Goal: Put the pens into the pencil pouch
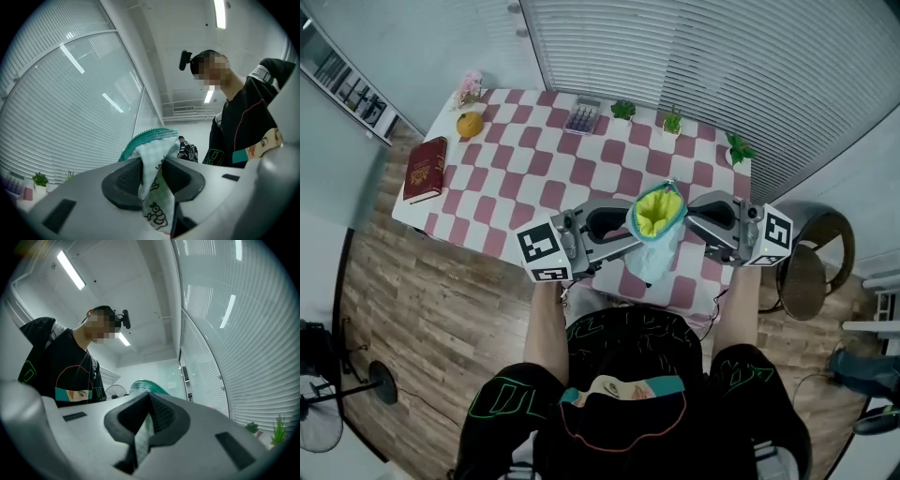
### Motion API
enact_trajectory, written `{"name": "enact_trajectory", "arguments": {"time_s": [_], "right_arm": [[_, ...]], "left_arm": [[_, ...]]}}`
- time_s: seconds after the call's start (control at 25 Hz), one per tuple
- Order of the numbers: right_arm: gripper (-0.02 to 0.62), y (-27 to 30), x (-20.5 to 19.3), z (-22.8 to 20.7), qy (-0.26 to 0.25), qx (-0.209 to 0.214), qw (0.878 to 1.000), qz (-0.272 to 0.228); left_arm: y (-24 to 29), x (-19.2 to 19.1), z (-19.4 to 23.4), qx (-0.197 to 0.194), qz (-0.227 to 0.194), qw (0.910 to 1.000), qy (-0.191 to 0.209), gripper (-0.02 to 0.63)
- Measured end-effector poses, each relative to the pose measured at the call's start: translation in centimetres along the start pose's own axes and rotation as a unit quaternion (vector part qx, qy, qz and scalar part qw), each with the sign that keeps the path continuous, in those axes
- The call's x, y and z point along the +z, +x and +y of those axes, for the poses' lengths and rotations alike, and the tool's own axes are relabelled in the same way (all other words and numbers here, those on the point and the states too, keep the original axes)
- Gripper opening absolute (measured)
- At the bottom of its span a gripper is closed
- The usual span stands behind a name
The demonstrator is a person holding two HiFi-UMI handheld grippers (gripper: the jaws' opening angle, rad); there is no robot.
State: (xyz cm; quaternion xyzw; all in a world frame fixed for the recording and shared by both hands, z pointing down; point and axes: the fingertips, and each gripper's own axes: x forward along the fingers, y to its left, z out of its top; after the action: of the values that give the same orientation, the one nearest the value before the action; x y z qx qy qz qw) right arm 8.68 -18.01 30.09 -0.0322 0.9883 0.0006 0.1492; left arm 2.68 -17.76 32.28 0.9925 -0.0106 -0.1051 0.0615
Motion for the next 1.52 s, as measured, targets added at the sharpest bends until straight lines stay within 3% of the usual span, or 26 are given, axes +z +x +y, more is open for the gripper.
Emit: {"name": "enact_trajectory", "arguments": {"time_s": [0.32, 0.56, 0.68, 0.8, 0.96, 1.16, 1.52], "right_arm": [[0.005, -0.8, -1.2, -0.7, 0.017, -0.012, 1.000, 0.007], [0.006, 0.0, -3.4, -1.2, 0.048, -0.018, 0.998, 0.032], [0.008, 0.0, -4.4, -1.9, 0.069, -0.043, 0.996, 0.049], [0.012, -0.1, -6.8, -2.6, 0.075, -0.081, 0.989, 0.103], [0.012, -0.4, -11.9, -4.5, 0.078, -0.148, 0.962, 0.214], [0.014, -1.9, -17.2, -5.9, 0.088, -0.215, 0.921, 0.311], [0.115, -4.0, -23.8, -5.3, 0.145, -0.236, 0.859, 0.430]], "left_arm": [[-3.4, 0.4, 1.8, 0.080, -0.006, 0.9966, 0.021, 0.014], [-5.8, -0.2, 2.4, 0.124, 0.016, 0.9918, 0.030, 0.014], [-7.9, -0.3, 3.0, 0.159, 0.016, 0.9868, 0.026, 0.014], [-9.9, -0.5, 3.3, 0.199, 0.020, 0.9795, 0.028, 0.014], [-11.5, -1.2, 3.9, 0.231, 0.042, 0.9714, 0.036, 0.014], [-11.8, -2.6, 3.3, 0.230, 0.064, 0.9706, 0.032, 0.015], [-12.1, -5.4, 2.1, 0.205, 0.124, 0.9700, 0.039, 0.012]]}}
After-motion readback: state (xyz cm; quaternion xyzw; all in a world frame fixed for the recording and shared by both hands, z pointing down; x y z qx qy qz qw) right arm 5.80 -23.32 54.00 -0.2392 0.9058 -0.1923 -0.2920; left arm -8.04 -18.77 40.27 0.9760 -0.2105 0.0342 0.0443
